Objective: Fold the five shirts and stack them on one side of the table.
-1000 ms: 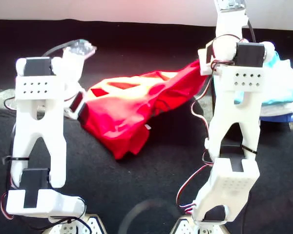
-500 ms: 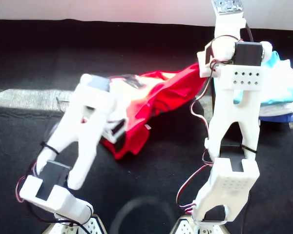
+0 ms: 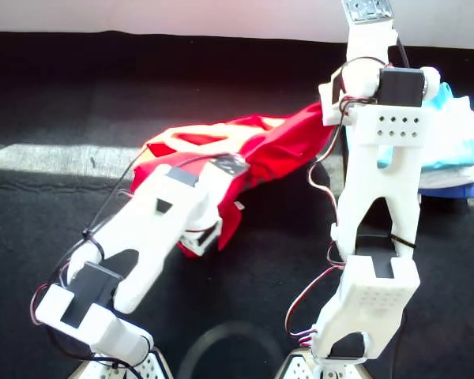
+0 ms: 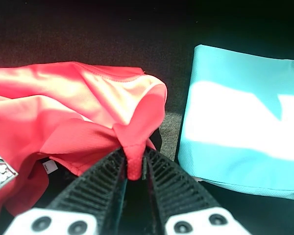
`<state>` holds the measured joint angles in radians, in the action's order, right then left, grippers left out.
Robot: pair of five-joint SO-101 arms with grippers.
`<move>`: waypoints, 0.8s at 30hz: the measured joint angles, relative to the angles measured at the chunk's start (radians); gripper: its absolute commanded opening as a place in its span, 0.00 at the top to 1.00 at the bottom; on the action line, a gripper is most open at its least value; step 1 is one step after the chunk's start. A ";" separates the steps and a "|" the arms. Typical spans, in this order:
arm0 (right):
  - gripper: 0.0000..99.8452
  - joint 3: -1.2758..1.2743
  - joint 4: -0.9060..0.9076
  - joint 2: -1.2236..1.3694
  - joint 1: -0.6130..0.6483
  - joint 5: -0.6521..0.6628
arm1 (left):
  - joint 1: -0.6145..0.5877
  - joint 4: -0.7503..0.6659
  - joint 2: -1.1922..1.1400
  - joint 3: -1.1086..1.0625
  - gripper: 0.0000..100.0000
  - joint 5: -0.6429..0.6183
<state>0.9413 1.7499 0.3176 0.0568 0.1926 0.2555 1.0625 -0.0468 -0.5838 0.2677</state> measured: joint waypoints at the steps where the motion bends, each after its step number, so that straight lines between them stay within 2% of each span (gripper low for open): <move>1: 0.99 0.000 0.000 0.000 0.000 0.000 | -0.023 -0.011 -0.002 -0.002 0.80 0.000; 5: 0.99 0.000 0.000 0.000 0.000 0.000 | -0.084 -0.025 -0.002 -0.003 0.80 0.000; 13: 0.99 0.000 0.000 0.000 0.023 0.000 | -0.092 -0.025 -0.002 -0.005 0.80 0.000; 15: 0.99 0.000 0.000 0.000 0.026 0.000 | -0.092 -0.025 -0.002 -0.005 0.86 0.000; 17: 0.99 0.000 0.000 0.000 0.025 0.000 | -0.087 -0.025 0.000 -0.005 0.98 0.000; 18: 0.99 0.000 0.000 0.000 0.025 0.000 | -0.078 -0.025 0.003 -0.005 1.00 0.000; 24: 0.99 0.000 0.000 0.000 0.025 0.000 | -0.040 0.008 0.003 0.023 0.99 0.000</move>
<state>0.9413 1.7499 0.3176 0.0813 0.1926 0.2156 1.0702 -0.0437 -0.5608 0.2677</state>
